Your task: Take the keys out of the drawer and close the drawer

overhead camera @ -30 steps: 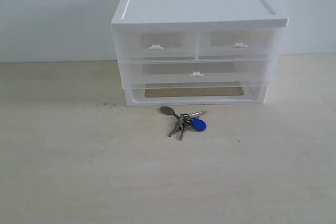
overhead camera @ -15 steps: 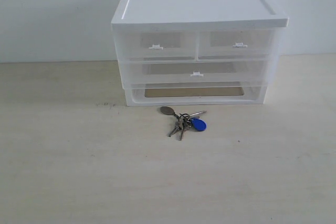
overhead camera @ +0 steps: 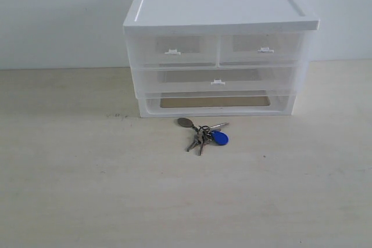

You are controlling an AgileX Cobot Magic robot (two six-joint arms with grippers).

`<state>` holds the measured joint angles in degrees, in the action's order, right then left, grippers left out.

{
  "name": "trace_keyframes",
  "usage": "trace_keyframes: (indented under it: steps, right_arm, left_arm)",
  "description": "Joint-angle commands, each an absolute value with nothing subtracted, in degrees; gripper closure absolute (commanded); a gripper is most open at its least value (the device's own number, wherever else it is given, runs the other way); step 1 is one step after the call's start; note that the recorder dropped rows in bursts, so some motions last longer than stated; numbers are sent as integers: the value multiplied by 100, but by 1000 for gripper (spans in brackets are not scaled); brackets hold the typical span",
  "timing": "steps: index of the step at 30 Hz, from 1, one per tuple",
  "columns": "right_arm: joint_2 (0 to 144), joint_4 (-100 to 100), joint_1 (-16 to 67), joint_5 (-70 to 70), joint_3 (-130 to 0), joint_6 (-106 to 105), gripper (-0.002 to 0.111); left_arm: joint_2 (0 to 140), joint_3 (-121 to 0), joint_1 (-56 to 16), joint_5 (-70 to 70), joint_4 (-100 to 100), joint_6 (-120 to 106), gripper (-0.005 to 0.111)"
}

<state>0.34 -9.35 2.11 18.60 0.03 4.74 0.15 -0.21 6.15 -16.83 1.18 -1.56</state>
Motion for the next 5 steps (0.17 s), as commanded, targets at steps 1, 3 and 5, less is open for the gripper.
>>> trace_keyframes:
  steps: [1,3,5]
  right_arm:
    - [0,-913,177,1839,0,504,108]
    - [0,-913,177,1839,0,504,108]
    - [0,-913,177,1839,0,504,108]
  left_arm:
    - [0,0,633,-1695,92,-165,102]
    - [0,0,633,-1695,92,-165,102]
    - [0,0,633,-1695,92,-165,102]
